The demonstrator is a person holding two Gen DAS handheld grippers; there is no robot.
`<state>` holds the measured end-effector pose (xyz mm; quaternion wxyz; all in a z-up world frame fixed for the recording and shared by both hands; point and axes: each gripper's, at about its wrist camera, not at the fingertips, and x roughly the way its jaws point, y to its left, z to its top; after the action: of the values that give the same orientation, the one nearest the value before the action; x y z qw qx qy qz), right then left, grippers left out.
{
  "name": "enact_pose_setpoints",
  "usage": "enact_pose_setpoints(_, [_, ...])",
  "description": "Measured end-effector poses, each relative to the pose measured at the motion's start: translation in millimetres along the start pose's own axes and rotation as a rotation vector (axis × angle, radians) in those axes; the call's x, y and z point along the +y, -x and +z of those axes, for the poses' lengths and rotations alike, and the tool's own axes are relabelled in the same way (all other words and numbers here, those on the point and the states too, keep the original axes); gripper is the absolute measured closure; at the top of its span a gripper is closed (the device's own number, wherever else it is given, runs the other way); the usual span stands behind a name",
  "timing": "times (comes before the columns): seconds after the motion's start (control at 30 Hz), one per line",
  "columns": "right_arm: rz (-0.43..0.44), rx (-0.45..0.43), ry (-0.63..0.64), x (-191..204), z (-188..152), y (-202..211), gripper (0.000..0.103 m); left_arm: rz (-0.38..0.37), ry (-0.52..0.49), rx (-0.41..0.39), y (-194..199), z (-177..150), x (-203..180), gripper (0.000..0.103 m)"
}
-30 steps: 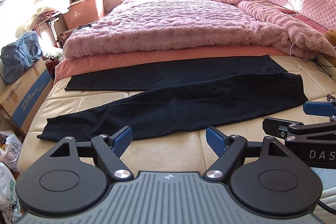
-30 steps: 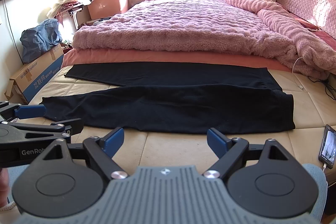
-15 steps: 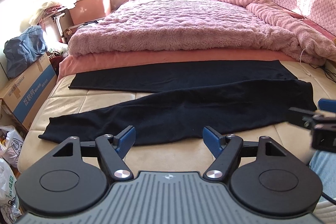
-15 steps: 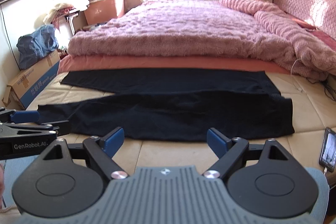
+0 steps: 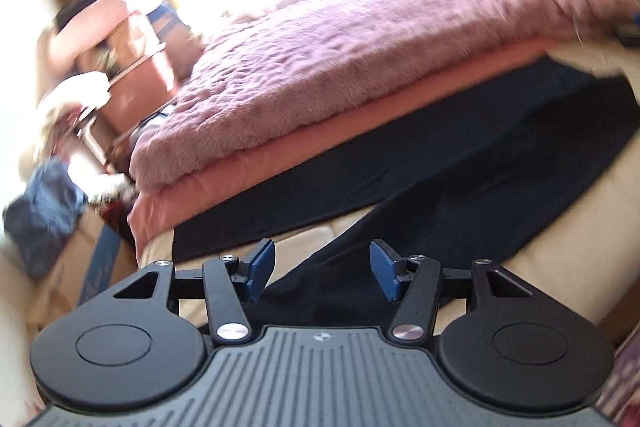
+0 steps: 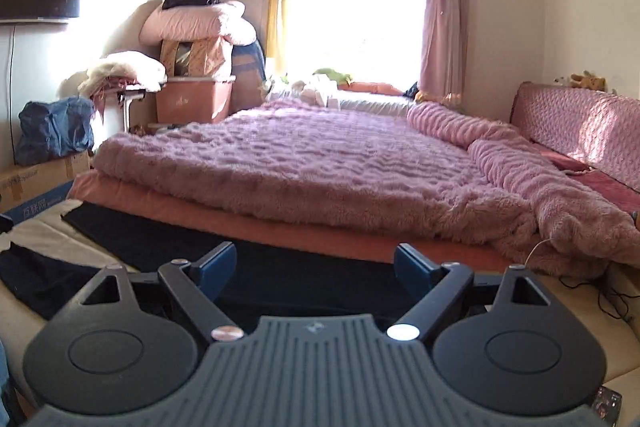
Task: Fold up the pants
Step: 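Reach both grippers to the black pants and close them on the fabric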
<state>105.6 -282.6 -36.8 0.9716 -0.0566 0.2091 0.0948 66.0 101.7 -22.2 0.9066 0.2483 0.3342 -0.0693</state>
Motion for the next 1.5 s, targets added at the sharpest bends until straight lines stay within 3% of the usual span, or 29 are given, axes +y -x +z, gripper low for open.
enact_pose_setpoints(0.17, [0.009,0.163,0.106,-42.6,-3.4,-49.6,0.033,0.017,-0.164,0.153,-39.6,-39.5,34.1,0.038])
enact_pose_setpoints(0.23, [-0.003,0.233,0.161,-54.4,-7.8,-68.2,0.046,0.01,-0.229,0.239,-59.4,-61.0,49.3,0.038])
enact_pose_setpoints(0.3, [-0.013,0.305,0.196,-68.1,-20.7,-85.5,0.068,-0.012,-0.341,0.3,-73.5,-84.1,55.7,0.038])
enact_pose_setpoints(0.37, [-0.031,0.362,0.214,-80.4,-33.2,-101.1,0.076,-0.014,-0.435,0.385,-91.2,-107.9,59.5,0.042])
enact_pose_setpoints(0.43, [-0.047,0.408,0.24,-84.5,-43.0,-110.6,0.077,-0.004,-0.507,0.448,-108.9,-125.2,60.0,0.043])
enact_pose_setpoints(0.57, [-0.059,0.493,0.276,-91.1,-60.0,-122.2,0.078,0.015,-0.608,0.491,-133.0,-146.2,55.6,0.043])
enact_pose_setpoints(0.73, [-0.07,0.573,0.356,-100.6,-70.0,-127.5,0.079,0.022,-0.649,0.471,-145.1,-153.3,47.5,0.043])
enact_pose_setpoints(0.93, [-0.005,0.628,0.589,-101.1,-91.6,-122.0,0.079,0.118,-0.603,0.476,-151.3,-149.2,36.8,0.044])
enact_pose_setpoints(1.0, [0.039,0.652,0.65,-101.8,-98.5,-120.7,0.079,0.142,-0.55,0.483,-153.1,-144.6,37.0,0.061])
enact_pose_setpoints(1.07, [0.085,0.671,0.715,-99.8,-105.5,-115.4,0.079,0.164,-0.472,0.511,-156.7,-139.0,40.6,0.092])
enact_pose_setpoints(1.1, [0.104,0.674,0.741,-99.4,-108.0,-114.7,0.078,0.175,-0.439,0.516,-157.5,-136.2,41.6,0.097])
enact_pose_setpoints(1.2, [0.151,0.688,0.812,-96.4,-118.1,-115.1,0.078,0.23,-0.324,0.491,-154.4,-121.4,48.0,0.101])
enact_pose_setpoints(1.37, [0.144,0.7,0.965,-91.8,-137.4,-117.6,0.078,0.313,-0.033,0.433,-134.6,-83.3,75.5,0.102])
enact_pose_setpoints(1.5, [0.117,0.681,0.987,-89.5,-142.8,-122.8,0.078,0.348,0.077,0.362,-112.0,-57.1,84.9,0.102])
